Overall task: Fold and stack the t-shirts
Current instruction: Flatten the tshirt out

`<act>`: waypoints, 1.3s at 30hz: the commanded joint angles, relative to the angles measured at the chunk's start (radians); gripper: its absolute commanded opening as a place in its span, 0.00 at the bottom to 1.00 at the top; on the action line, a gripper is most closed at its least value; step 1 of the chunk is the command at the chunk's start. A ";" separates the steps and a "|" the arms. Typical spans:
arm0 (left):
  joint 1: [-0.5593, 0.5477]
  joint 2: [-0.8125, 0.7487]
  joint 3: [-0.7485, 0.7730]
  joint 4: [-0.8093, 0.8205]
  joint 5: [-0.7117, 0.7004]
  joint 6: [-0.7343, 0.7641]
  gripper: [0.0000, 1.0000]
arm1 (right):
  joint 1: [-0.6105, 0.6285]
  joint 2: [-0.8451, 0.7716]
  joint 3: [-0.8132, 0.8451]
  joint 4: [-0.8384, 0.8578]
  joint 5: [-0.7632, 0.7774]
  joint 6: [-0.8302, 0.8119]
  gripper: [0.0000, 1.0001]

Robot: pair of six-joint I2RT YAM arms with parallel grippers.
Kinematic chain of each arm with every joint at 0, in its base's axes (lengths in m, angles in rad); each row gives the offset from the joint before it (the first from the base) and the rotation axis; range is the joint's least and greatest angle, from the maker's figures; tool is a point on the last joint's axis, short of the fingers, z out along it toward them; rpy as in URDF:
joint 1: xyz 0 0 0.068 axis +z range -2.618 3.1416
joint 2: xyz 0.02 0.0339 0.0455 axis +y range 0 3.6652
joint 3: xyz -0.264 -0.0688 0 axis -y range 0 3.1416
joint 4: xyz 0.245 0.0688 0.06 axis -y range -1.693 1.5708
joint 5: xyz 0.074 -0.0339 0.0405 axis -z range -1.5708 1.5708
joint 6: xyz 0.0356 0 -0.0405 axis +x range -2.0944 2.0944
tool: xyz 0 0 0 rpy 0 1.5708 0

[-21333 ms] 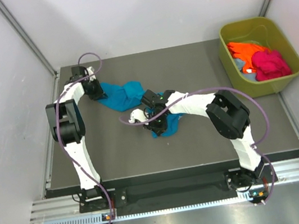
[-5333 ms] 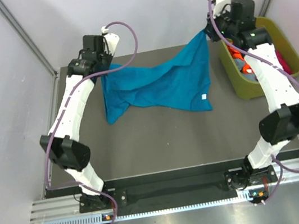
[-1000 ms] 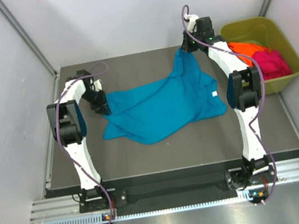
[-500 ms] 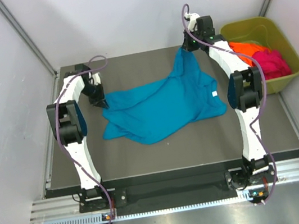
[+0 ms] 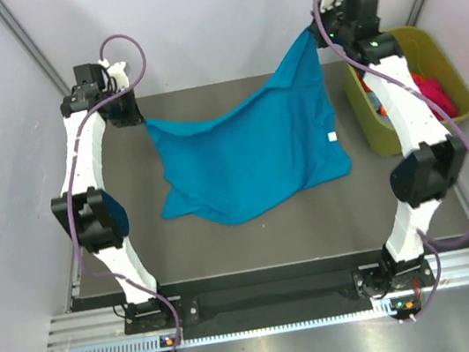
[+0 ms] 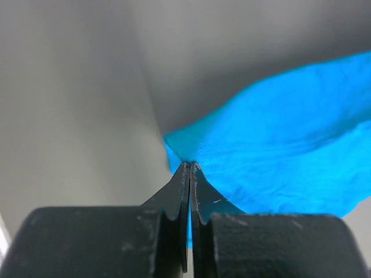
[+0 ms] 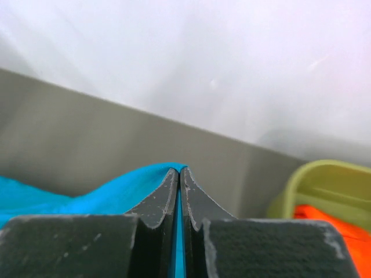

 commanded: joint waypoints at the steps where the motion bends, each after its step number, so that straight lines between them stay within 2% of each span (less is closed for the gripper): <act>1: 0.003 -0.156 -0.006 0.120 0.031 0.068 0.00 | -0.004 -0.176 -0.043 0.020 0.061 -0.079 0.00; 8: 0.004 -0.349 -0.049 0.202 0.053 0.119 0.00 | -0.005 -0.461 -0.184 -0.003 0.075 -0.121 0.00; 13: 0.003 -0.561 -0.139 0.268 0.037 0.152 0.00 | -0.005 -0.668 -0.322 -0.012 0.086 -0.130 0.00; 18: 0.003 -0.752 -0.211 0.251 0.028 0.203 0.00 | -0.005 -0.885 -0.413 -0.087 0.081 -0.096 0.00; 25: 0.001 -0.977 -0.231 0.223 0.069 0.281 0.00 | -0.007 -1.069 -0.286 -0.222 0.043 -0.061 0.00; 30: 0.003 -1.116 -0.207 0.214 0.039 0.258 0.00 | -0.010 -1.170 -0.188 -0.259 0.042 -0.075 0.00; 34: 0.003 -1.175 -0.164 0.223 -0.004 0.252 0.00 | -0.033 -1.153 0.007 -0.305 0.045 -0.075 0.00; 39: 0.003 -1.173 -0.144 0.248 -0.072 0.243 0.00 | -0.044 -1.143 0.053 -0.281 0.058 -0.091 0.00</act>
